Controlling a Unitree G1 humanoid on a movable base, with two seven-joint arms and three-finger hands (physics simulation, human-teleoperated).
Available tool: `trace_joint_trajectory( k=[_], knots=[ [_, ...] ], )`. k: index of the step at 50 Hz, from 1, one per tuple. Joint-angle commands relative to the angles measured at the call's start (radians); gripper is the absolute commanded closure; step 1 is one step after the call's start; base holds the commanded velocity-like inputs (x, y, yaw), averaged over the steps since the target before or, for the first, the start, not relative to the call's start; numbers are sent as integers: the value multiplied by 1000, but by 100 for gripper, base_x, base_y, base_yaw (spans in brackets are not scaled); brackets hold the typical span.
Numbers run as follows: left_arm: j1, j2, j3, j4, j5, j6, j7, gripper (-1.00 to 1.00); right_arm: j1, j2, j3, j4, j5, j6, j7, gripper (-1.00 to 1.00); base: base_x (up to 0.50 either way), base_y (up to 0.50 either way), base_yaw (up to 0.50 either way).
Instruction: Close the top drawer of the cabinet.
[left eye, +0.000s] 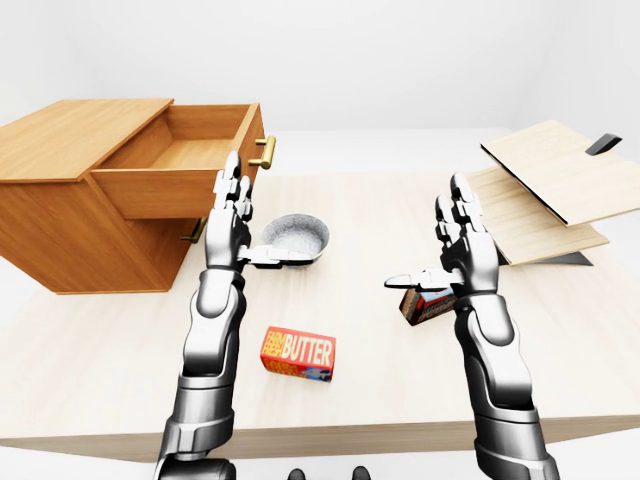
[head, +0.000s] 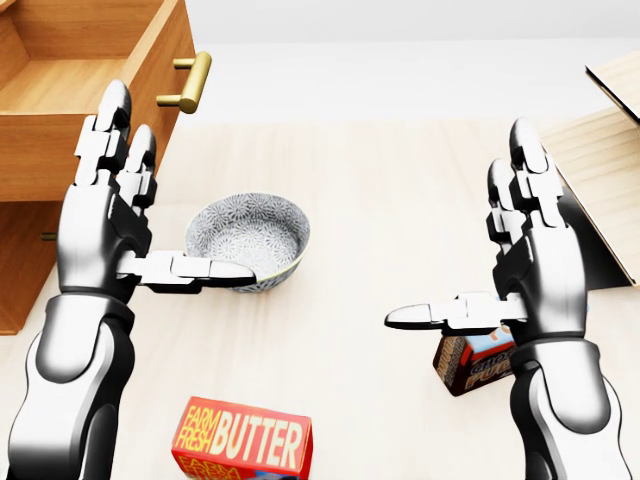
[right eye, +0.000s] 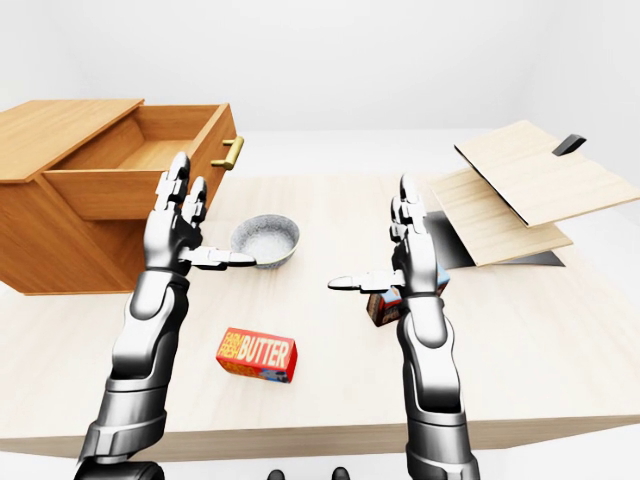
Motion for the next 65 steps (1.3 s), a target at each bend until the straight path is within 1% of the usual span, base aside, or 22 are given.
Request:
trace_joint_trajectory(
  k=[1,6,11,15,17,20,23,26,29,32,34,39,45,53,60,65],
  knots=[
    [-6,0,-2,20,0,0,-2,-100,1,-2,-4,3,6,0,3,-100,0,0,0],
    [-21,7,-15,58,29,0,-21,-100,7,-3,-5,2,6,0,7,-100,0,0,0],
    [-40,6,-31,101,103,0,-31,-100,13,-3,-7,1,7,0,10,-100,0,0,0],
    [-82,12,-45,184,224,0,2,-100,18,-4,-9,-1,9,0,13,-100,0,0,0],
    [-103,11,-44,223,268,0,22,-100,18,-3,-10,-1,9,0,13,-100,0,0,0],
    [-139,19,-57,294,380,0,71,-100,19,-3,-10,-1,10,0,13,-100,0,0,0],
    [-183,29,-78,391,521,0,122,-100,22,-3,-10,2,10,0,14,-100,0,0,0],
    [-206,23,-79,443,595,0,125,-100,24,-3,-10,-1,12,0,15,-100,0,0,0],
    [-247,23,-62,509,612,0,160,-100,22,-2,-9,3,11,0,14,-100,0,0,0],
    [-295,35,-57,571,634,0,195,-100,24,-2,-9,3,11,0,15,-100,0,0,0],
    [-342,48,-49,630,639,0,227,-100,22,-1,-7,2,10,0,14,-100,0,0,0],
    [-389,65,-45,691,659,0,276,-100,17,0,-5,3,9,0,11,-100,0,0,0],
    [-385,71,-45,685,672,0,289,-100,17,0,-4,3,8,0,10,-100,0,0,0],
    [-379,93,-30,664,680,0,314,-100,24,-3,-10,-2,12,0,17,-100,0,0,0],
    [-377,125,-11,656,679,0,341,-100,22,-2,-8,-5,10,0,17,-100,0,0,0],
    [-388,149,1,683,676,0,364,-100,18,-1,-6,-3,8,0,14,-100,0,0,0]
  ],
)
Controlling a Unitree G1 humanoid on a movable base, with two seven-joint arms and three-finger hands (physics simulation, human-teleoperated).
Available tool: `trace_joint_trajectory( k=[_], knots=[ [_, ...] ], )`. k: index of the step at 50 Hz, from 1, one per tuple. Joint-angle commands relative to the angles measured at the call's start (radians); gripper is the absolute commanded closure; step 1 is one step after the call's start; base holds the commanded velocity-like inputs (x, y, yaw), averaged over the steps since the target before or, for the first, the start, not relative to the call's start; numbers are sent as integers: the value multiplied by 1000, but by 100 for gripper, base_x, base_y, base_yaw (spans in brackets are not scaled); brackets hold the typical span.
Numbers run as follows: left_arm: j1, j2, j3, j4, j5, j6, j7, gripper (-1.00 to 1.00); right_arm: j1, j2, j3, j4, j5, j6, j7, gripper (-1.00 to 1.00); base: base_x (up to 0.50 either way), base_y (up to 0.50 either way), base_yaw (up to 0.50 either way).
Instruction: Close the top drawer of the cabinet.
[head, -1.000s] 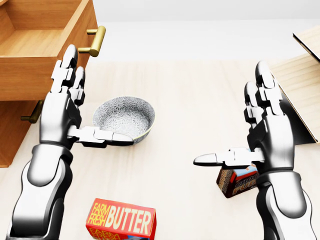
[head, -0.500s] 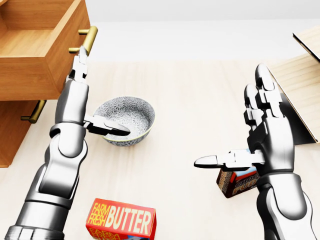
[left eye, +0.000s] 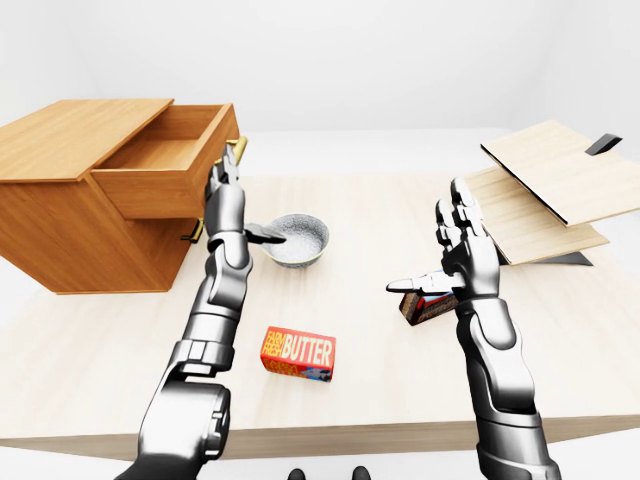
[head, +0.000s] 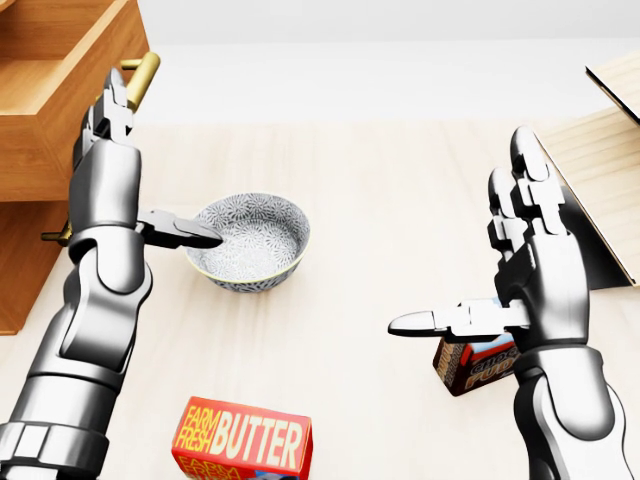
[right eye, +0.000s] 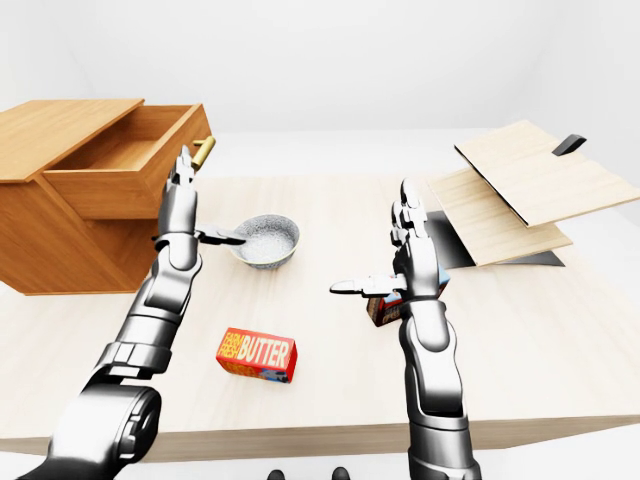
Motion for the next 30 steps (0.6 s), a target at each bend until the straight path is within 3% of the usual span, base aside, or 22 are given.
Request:
trace_joint_trajectory(
  k=[1,30],
  knots=[
    [-24,55,32,34,28,0,66,-100,-4,1,2,0,-1,0,-2,-100,0,0,0],
    [-170,198,59,417,-10,0,237,-100,1,-1,-3,11,8,0,3,-100,0,0,0]
  ],
)
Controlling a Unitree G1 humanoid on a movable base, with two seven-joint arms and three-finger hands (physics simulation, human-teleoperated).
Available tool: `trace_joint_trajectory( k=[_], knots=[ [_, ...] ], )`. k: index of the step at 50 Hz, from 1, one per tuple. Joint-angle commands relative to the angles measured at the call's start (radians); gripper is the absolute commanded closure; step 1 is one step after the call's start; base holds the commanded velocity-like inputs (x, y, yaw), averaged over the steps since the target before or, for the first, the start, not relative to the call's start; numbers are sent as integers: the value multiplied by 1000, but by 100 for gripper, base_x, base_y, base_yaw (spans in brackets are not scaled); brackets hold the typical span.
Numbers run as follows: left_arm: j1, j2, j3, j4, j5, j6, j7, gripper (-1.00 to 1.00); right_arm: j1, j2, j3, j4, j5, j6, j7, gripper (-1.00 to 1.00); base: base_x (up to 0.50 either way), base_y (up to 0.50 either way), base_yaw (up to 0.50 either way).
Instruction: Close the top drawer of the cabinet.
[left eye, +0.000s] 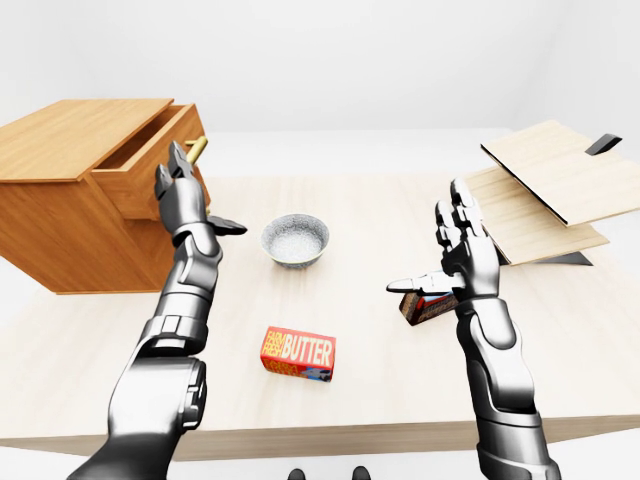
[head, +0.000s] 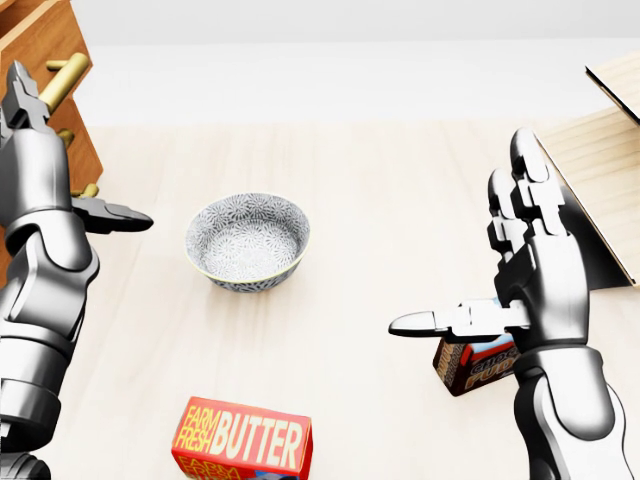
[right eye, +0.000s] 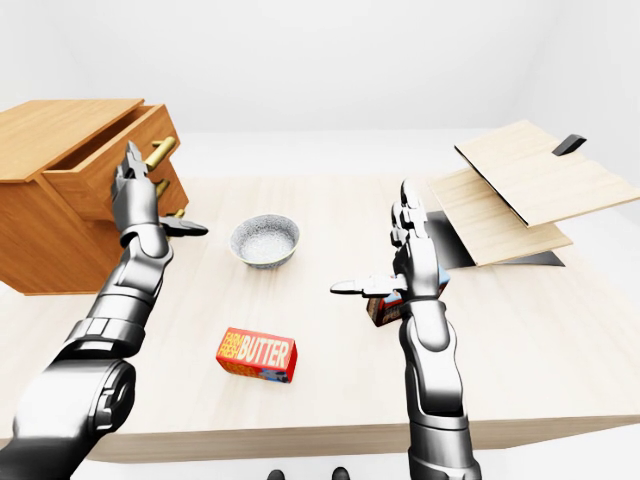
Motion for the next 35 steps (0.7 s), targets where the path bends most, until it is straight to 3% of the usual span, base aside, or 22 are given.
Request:
trace_joint_trajectory(
  k=[1,21,35],
  knots=[
    [-48,59,25,151,-5,0,70,-100,1,0,0,5,1,0,1,-100,0,0,0],
    [-90,129,38,267,-31,0,70,-100,-6,5,10,20,-6,0,-7,-100,0,0,0],
    [-79,146,44,261,-45,0,70,-100,-6,7,13,20,-9,0,-10,-100,0,0,0]
  ],
)
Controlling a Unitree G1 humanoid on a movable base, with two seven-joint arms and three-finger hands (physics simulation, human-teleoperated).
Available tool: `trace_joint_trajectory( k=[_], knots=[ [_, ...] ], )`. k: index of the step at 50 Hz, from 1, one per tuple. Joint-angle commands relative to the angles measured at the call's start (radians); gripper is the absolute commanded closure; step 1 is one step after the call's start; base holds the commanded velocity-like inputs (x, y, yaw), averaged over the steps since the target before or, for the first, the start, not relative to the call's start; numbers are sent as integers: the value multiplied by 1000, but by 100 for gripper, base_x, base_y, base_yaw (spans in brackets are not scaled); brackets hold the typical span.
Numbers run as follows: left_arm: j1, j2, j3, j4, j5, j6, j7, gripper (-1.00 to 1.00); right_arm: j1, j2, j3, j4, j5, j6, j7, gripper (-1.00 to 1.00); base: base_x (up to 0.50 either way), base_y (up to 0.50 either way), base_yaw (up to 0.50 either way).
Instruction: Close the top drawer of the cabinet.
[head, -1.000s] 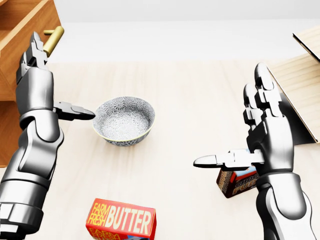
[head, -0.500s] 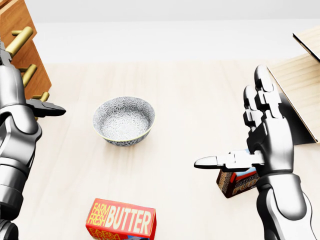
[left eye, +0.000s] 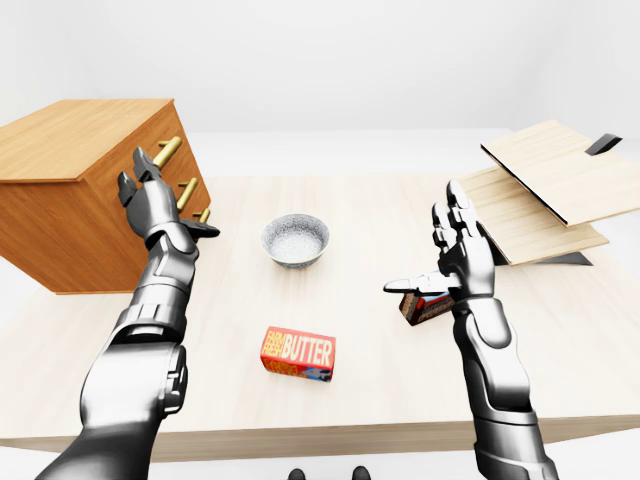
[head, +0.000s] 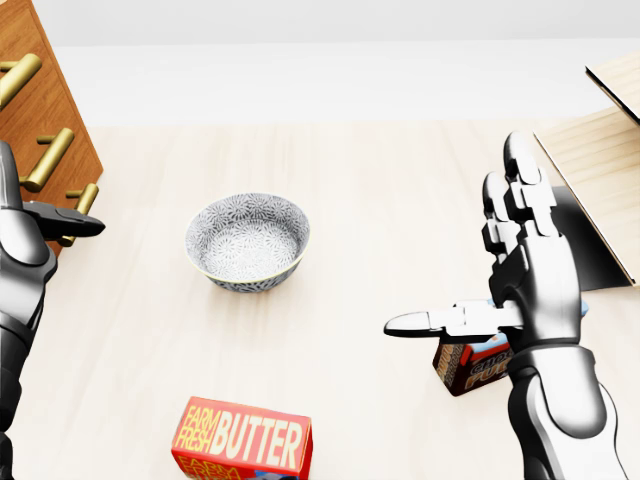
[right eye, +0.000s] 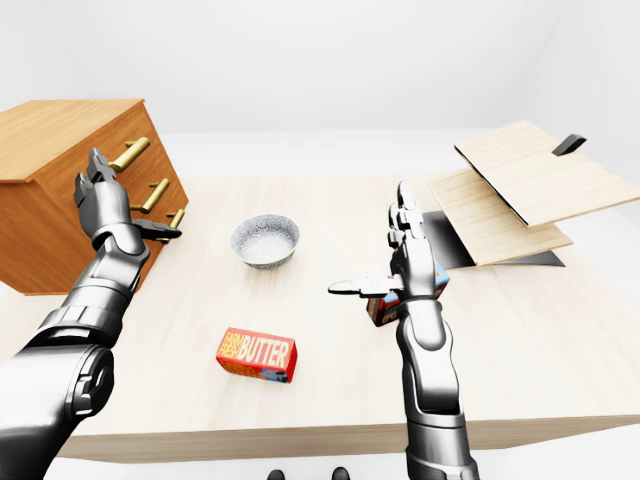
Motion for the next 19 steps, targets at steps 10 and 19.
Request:
trace_joint_trajectory(
  k=[10,19],
  knots=[
    [7,33,52,13,-20,0,0,-100,10,-2,-2,-11,2,0,6,-100,0,0,0],
    [59,-14,56,-74,-58,0,0,-100,17,-1,-6,-11,2,0,12,-100,0,0,0]
  ],
)
